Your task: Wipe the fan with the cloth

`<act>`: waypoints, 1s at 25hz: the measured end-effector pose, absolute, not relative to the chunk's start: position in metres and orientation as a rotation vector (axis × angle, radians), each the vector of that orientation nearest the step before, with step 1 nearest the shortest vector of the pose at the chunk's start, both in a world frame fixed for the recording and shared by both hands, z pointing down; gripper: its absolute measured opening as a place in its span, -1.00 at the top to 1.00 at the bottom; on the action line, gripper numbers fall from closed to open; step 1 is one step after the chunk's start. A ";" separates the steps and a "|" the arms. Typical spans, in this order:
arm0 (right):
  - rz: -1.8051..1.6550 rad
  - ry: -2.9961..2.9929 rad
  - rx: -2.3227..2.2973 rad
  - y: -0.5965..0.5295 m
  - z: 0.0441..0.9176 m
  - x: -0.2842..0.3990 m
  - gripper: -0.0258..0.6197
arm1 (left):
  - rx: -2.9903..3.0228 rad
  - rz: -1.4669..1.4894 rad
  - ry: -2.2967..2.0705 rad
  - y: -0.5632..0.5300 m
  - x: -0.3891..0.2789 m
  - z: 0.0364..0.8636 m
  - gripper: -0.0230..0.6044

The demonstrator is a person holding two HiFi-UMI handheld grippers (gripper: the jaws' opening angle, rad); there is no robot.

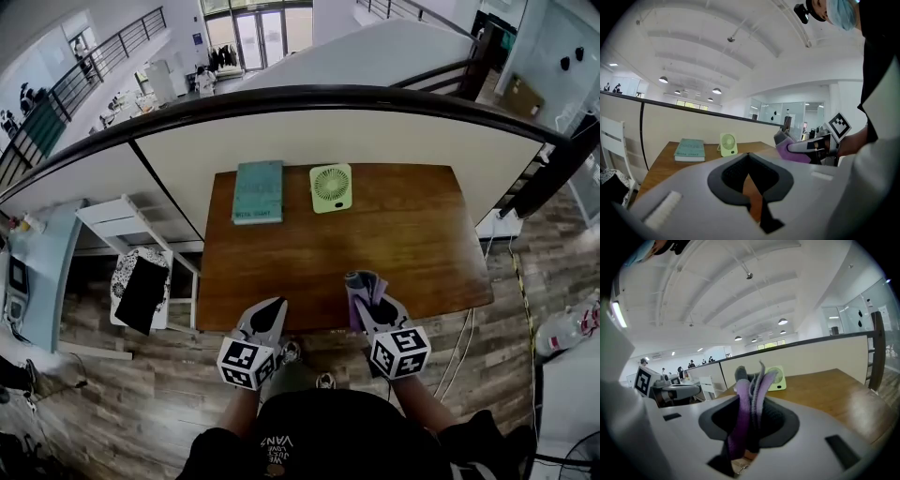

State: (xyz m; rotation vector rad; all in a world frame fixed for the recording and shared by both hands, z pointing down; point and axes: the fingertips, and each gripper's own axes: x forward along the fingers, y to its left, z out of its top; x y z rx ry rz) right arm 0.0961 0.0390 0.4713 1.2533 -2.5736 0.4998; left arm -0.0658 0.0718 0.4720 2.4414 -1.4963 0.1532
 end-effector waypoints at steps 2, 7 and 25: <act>0.503 -2.563 1.264 0.028 0.471 0.088 0.56 | 2.441 0.146 -1.486 0.057 -0.076 0.472 0.89; 0.507 -2.532 1.315 -0.005 0.467 0.072 0.56 | 2.444 0.130 -1.433 0.015 -0.095 0.470 0.89; 0.516 -2.367 1.598 -0.085 0.473 0.043 0.56 | 2.588 0.146 -1.104 -0.110 -0.108 0.479 0.89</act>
